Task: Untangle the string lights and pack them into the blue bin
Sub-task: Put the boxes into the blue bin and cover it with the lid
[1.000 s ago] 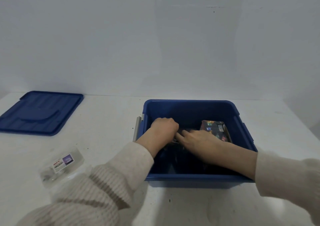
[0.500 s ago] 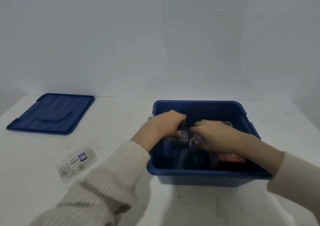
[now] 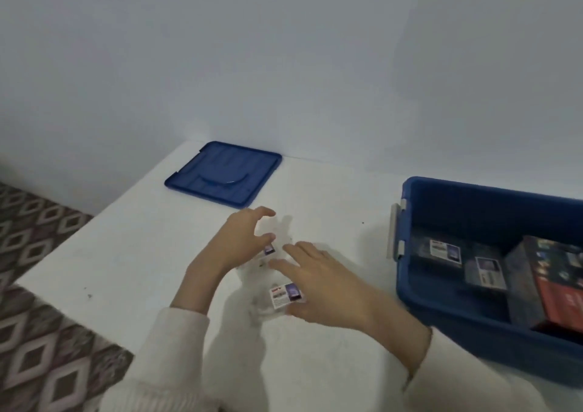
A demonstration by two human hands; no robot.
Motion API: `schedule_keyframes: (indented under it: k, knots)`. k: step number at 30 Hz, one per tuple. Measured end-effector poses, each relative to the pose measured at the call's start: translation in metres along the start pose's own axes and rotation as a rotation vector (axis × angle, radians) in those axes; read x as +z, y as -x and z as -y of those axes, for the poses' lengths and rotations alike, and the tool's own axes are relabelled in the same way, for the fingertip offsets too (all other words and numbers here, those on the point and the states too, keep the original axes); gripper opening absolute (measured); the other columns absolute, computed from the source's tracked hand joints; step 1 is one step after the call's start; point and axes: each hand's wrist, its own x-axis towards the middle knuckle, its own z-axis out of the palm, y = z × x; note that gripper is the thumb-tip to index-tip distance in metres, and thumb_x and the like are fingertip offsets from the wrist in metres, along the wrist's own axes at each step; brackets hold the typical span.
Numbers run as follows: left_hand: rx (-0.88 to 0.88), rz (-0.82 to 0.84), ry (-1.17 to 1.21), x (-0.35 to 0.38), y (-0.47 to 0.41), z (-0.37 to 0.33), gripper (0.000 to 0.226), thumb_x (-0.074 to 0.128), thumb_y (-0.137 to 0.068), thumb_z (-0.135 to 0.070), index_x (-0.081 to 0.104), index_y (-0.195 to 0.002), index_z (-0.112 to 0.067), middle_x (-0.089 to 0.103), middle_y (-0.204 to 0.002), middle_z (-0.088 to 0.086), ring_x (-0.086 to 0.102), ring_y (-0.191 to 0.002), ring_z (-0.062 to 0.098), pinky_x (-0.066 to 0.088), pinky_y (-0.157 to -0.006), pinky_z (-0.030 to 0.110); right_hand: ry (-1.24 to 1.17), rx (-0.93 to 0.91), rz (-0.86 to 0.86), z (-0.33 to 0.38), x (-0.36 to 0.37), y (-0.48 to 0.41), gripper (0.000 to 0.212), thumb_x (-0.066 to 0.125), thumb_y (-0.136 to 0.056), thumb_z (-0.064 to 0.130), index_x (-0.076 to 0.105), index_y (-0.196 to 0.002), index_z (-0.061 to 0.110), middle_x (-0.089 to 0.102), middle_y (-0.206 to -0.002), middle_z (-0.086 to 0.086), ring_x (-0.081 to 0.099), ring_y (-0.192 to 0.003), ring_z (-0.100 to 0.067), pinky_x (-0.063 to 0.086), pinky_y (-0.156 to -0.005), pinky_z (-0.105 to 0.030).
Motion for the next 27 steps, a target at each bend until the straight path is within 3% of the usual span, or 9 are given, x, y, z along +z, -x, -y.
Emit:
schedule_keyframes:
  k: [4,8,11,15,17,19,22,25,27]
  knots:
    - [-0.062,0.099,-0.057,0.007,0.005,0.023,0.056,0.059,-0.089,-0.028,0.037,-0.141,-0.024,0.044,-0.141,0.007,0.037,-0.131,0.024,0.031,-0.105,0.034,0.042,0.016,0.166,-0.001,0.031,-0.022,0.076,0.066,-0.079,0.027,0.026,-0.143,0.021,0.037,-0.139,-0.004,0.031,-0.129,-0.026,0.027,-0.107,-0.042]
    - [-0.077,0.186,-0.084,0.013,0.001,0.029,0.059,0.062,-0.086,-0.028,0.040,-0.139,-0.018,0.051,-0.135,0.007,0.046,-0.122,0.025,0.039,-0.100,0.034,0.161,0.010,0.133,0.004,0.029,-0.018,0.062,0.058,-0.083,0.013,0.033,-0.140,0.015,0.046,-0.128,-0.009,0.042,-0.118,-0.028,0.035,-0.098,-0.040]
    - [-0.088,0.241,-0.123,0.017,-0.003,0.033,0.056,0.067,-0.079,-0.036,0.047,-0.128,-0.020,0.057,-0.122,0.006,0.052,-0.112,0.026,0.046,-0.093,0.037,0.184,0.019,0.128,0.007,0.006,-0.004,0.052,0.055,-0.084,0.016,0.040,-0.133,0.013,0.047,-0.122,-0.008,0.045,-0.112,-0.027,0.040,-0.088,-0.038]
    - [-0.138,0.234,-0.296,0.023,-0.006,0.031,0.088,0.069,-0.077,-0.039,0.017,-0.146,-0.018,0.036,-0.136,0.009,0.034,-0.126,0.029,0.037,-0.100,0.039,-0.024,0.051,0.078,0.007,-0.050,0.026,0.062,0.056,-0.088,0.036,0.029,-0.142,0.027,0.046,-0.122,0.006,0.044,-0.103,-0.011,0.042,-0.089,-0.029]
    - [-0.158,0.219,-0.258,0.024,-0.007,0.029,0.086,0.069,-0.078,-0.036,0.019,-0.144,-0.015,0.032,-0.135,0.010,0.040,-0.120,0.028,0.041,-0.097,0.037,-0.153,0.106,0.018,0.001,-0.080,0.042,0.070,0.058,-0.085,0.047,0.021,-0.145,0.038,0.044,-0.122,0.019,0.044,-0.099,0.000,0.041,-0.090,-0.020]
    - [-0.166,0.216,-0.226,0.020,-0.008,0.022,0.072,0.068,-0.080,-0.029,0.031,-0.139,-0.010,0.034,-0.131,0.009,0.051,-0.110,0.027,0.046,-0.089,0.032,-0.242,0.148,-0.098,-0.010,-0.104,0.060,0.067,0.060,-0.077,0.055,0.033,-0.138,0.044,0.047,-0.119,0.027,0.049,-0.099,0.004,0.043,-0.087,-0.015]
    - [-0.153,0.215,-0.217,0.011,-0.010,-0.002,0.067,0.073,-0.075,-0.024,0.042,-0.133,-0.008,0.036,-0.126,0.008,0.054,-0.101,0.024,0.048,-0.083,0.030,-0.378,0.243,-0.282,-0.031,-0.130,0.091,0.065,0.061,-0.064,0.061,0.045,-0.126,0.049,0.057,-0.110,0.024,0.054,-0.103,0.004,0.047,-0.088,-0.018]
    - [-0.034,0.114,-0.078,-0.009,-0.010,-0.049,0.074,0.077,-0.072,-0.024,0.040,-0.135,-0.016,0.038,-0.130,0.004,0.048,-0.098,0.016,0.042,-0.078,0.025,-0.497,0.357,-0.407,-0.060,-0.145,0.120,0.056,0.070,-0.068,0.043,0.045,-0.116,0.054,0.055,-0.113,0.025,0.052,-0.107,0.010,0.044,-0.087,-0.015]
    - [0.126,0.015,0.058,-0.024,-0.005,-0.095,0.072,0.078,-0.072,-0.025,0.042,-0.134,-0.020,0.044,-0.126,-0.001,0.047,-0.097,0.010,0.039,-0.075,0.020,-0.574,0.446,-0.455,-0.080,-0.149,0.137,0.056,0.076,-0.070,0.029,0.050,-0.116,0.050,0.058,-0.113,0.018,0.055,-0.107,0.004,0.043,-0.091,-0.022]
